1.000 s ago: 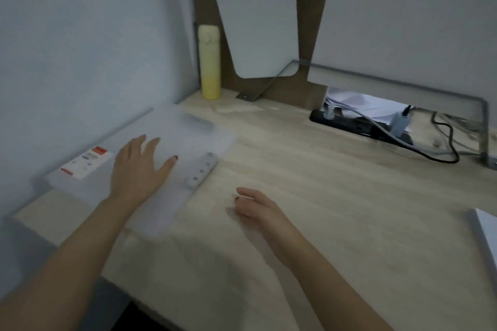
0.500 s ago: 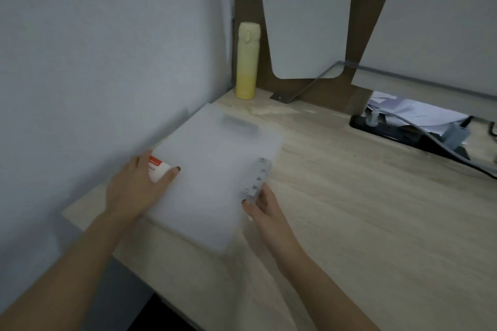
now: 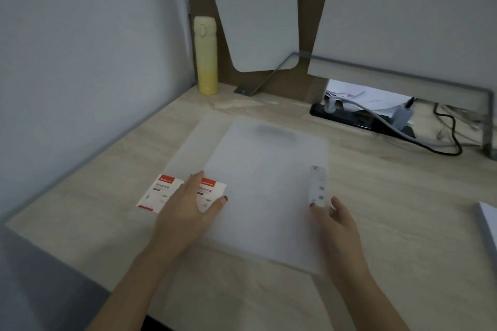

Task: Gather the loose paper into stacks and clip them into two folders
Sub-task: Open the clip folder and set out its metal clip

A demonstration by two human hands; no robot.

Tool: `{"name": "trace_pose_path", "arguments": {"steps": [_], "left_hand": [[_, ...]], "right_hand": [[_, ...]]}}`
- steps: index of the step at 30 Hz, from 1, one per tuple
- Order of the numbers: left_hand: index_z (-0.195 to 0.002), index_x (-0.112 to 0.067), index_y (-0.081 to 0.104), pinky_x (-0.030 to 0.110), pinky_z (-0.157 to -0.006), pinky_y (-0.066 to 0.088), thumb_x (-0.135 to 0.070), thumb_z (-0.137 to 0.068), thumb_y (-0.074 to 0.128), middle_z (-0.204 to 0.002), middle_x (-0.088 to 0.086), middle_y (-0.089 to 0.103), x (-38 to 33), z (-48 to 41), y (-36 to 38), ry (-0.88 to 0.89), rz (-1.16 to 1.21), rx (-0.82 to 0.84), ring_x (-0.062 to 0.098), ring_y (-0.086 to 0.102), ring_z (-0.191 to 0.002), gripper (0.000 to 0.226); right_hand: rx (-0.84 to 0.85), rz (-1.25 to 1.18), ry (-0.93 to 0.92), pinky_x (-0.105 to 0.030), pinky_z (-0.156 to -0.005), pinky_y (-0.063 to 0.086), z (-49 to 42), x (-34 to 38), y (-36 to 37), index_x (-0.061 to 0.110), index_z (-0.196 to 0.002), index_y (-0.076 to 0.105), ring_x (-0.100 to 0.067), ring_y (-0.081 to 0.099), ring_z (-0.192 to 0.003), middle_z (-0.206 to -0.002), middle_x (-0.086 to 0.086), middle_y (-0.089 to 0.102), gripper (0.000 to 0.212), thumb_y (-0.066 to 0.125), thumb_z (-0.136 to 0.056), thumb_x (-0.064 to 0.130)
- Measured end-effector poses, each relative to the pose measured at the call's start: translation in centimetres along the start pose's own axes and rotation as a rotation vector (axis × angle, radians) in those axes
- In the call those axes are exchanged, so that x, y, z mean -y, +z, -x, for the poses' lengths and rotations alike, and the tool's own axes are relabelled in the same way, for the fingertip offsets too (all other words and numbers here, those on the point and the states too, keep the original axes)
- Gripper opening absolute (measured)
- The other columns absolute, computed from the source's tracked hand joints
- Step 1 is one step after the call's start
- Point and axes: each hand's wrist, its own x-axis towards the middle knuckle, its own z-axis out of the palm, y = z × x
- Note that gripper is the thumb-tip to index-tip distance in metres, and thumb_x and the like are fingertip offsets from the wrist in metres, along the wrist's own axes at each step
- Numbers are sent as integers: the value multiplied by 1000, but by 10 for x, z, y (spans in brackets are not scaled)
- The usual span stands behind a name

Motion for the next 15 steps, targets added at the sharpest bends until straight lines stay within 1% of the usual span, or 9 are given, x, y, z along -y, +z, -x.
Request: {"name": "trace_pose_path", "arguments": {"steps": [1, 3, 5, 6, 8, 9, 11, 13, 15], "left_hand": [[-144, -25, 29, 27, -110, 22, -50, -83, 58, -149, -3, 37, -5, 3, 5, 33, 12, 31, 16, 32, -138, 72], [-144, -26, 29, 25, -112, 15, -56, -81, 46, -150, -5, 35, -16, 8, 15, 78, 20, 109, 16, 27, -140, 72], [-143, -25, 31, 22, -113, 3, -64, -72, 32, -152, -6, 32, -29, 14, 31, 149, -4, 165, 11, 19, -144, 82], [-143, -24, 32, 22, -114, -1, -69, -67, 25, -152, -5, 32, -33, 15, 37, 197, -12, 164, 7, 16, -144, 89], [-143, -23, 34, 23, -114, -4, -74, -62, 17, -152, -6, 32, -43, 17, 54, 274, -26, 186, -1, 12, -141, 97], [-143, -23, 33, 24, -114, -6, -79, -61, 16, -153, -7, 30, -48, 18, 62, 303, -43, 204, -4, 9, -139, 101], [-146, -25, 26, 24, -114, -9, -92, -53, 9, -156, -10, 22, -55, 22, 76, 350, -103, 248, -5, 2, -139, 116], [-147, -28, 21, 23, -114, -12, -91, -55, 5, -157, -10, 17, -64, 27, 90, 381, -167, 277, -1, -3, -143, 113], [-148, -27, 19, 18, -110, -15, -89, -54, 2, -157, -10, 17, -74, 34, 100, 394, -188, 294, 0, 1, -144, 114]], "right_hand": [[16, -9, 17, -32, -82, 45, -1, -1, -14, 12, -135, 45, -26, 59, -102, -130, -12, 57, 45, 51, -90, 7], [-3, -36, 41, -35, -76, 49, 2, -2, -41, 14, -129, 52, -29, 62, -92, -119, -16, 64, 45, 50, -87, -1], [-46, -44, 44, -34, -73, 49, 9, 3, -71, 17, -131, 50, -28, 62, -89, -113, -15, 66, 51, 50, -85, -4], [-52, -50, 44, -34, -73, 48, 11, 6, -82, 18, -131, 50, -28, 62, -88, -110, -14, 67, 52, 50, -85, -5], [-85, -43, 53, -33, -73, 49, 15, 8, -115, 25, -126, 54, -25, 65, -83, -98, -6, 72, 50, 51, -84, -4], [-99, -24, 62, -33, -75, 49, 19, 9, -129, 27, -122, 55, -24, 66, -82, -97, -5, 73, 49, 52, -84, -3], [-139, 15, 86, -36, -80, 47, 23, 9, -154, 24, -126, 55, -28, 63, -89, -110, -12, 69, 51, 54, -83, -2], [-155, 48, 112, -36, -82, 47, 30, 9, -175, 22, -131, 51, -30, 61, -96, -117, -15, 65, 54, 54, -83, -2], [-162, 74, 132, -38, -86, 45, 36, 10, -184, 21, -134, 49, -30, 60, -101, -117, -13, 62, 53, 53, -85, 0]]}}
